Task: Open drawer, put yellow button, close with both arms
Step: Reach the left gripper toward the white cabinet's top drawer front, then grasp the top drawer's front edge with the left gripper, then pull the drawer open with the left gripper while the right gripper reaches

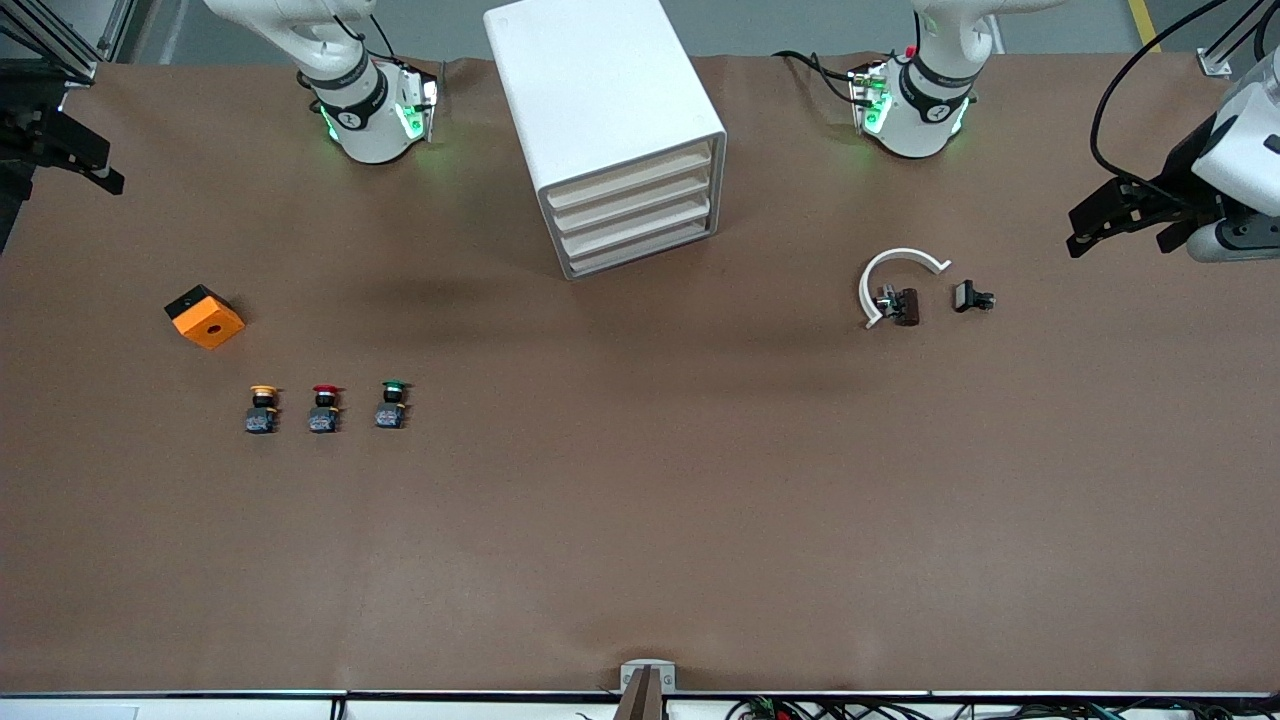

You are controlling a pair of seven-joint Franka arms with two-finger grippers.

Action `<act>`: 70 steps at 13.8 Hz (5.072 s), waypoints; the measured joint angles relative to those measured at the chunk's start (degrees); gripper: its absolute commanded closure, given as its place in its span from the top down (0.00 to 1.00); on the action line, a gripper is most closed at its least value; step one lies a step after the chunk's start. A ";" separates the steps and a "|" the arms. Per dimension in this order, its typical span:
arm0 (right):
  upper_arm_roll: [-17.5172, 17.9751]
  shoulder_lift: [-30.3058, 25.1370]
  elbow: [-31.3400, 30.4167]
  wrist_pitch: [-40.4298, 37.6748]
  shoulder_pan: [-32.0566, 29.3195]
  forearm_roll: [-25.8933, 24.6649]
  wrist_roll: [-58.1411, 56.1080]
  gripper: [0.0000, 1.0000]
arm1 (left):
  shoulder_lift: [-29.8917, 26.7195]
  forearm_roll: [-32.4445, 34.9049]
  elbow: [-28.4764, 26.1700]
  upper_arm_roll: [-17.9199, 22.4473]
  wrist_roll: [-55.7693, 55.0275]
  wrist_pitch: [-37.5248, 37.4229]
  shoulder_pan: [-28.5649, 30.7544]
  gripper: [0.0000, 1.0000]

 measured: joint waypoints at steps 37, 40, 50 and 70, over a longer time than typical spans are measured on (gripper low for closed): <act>0.41 -0.72 -0.05 0.92 -0.21 -0.02 5.50 1.00 | 39.62 -30.66 0.29 -2.77 -109.94 0.77 -27.77 1.00; 0.41 -0.72 -0.05 0.96 -0.21 -0.02 5.52 1.00 | 41.53 -33.73 0.85 -2.79 -117.31 0.83 -29.97 0.99; 0.40 -0.74 -0.07 1.24 -0.21 -0.02 5.52 1.00 | 44.34 -48.64 4.49 -2.56 -123.58 -5.18 -29.60 0.63; 0.38 -0.74 -0.38 1.40 -0.21 -0.02 5.52 1.00 | 47.15 -54.65 5.13 -2.82 -130.62 -13.34 -33.91 0.06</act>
